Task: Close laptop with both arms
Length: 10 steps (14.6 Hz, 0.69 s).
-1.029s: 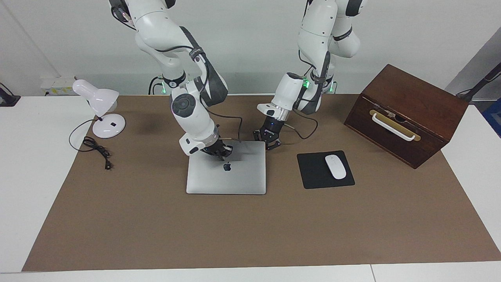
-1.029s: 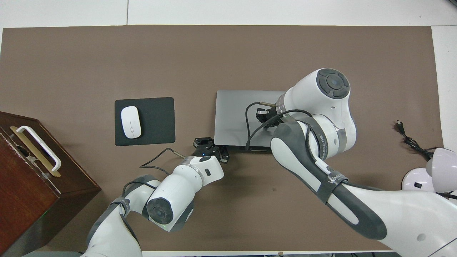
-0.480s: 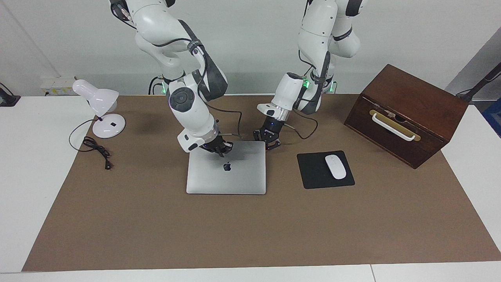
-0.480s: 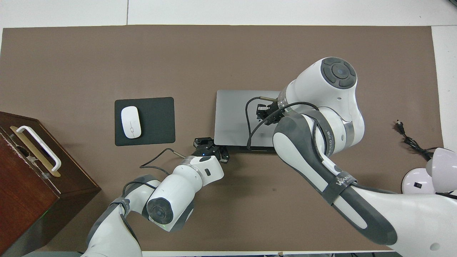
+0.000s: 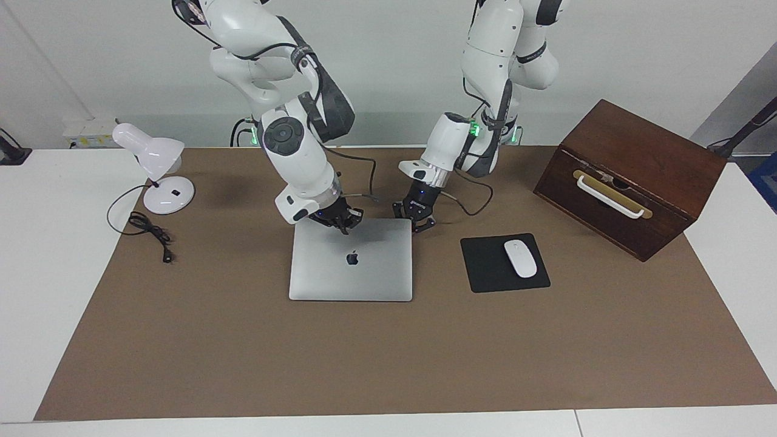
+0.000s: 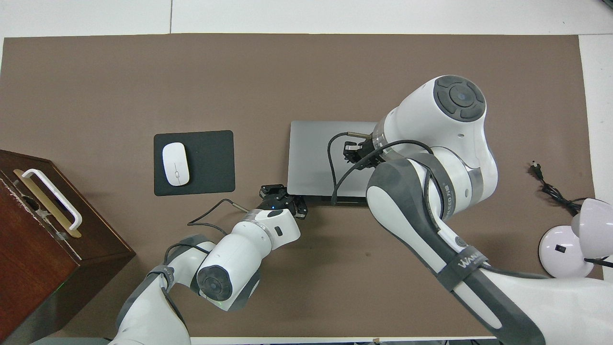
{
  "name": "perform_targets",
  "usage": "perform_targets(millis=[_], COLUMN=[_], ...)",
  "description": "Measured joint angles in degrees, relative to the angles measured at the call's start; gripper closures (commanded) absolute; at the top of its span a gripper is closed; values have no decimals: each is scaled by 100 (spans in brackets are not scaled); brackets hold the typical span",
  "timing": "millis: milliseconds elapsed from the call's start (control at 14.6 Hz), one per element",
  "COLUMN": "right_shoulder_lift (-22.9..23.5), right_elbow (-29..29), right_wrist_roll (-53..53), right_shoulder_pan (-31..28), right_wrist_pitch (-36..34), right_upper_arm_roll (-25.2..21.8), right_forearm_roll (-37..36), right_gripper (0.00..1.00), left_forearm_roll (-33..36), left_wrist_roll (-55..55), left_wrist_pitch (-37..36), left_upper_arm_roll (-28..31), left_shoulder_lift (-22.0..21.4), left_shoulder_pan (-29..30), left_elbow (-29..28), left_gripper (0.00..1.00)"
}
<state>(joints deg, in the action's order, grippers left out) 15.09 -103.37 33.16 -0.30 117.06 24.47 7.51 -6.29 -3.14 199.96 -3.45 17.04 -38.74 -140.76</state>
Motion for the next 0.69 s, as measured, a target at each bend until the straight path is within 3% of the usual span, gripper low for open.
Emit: perform_targets(millis=[686], right_shoulder_lift=[-796], right_elbow=[14], right_wrist_roll=[-231], right_shoulder_pan=[-42], right_wrist_pitch=[-818], right_upper_arm_roll=[-42], right_forearm_roll=[0], right_gripper=[100], left_forearm_roll=[0], left_wrist_roll=[0], left_wrist_pitch=[0], left_upper_arm_roll=[0], left_shoulder_lift=[0], left_shoulder_pan=[0], left_elbow=[0], left_gripper=[100])
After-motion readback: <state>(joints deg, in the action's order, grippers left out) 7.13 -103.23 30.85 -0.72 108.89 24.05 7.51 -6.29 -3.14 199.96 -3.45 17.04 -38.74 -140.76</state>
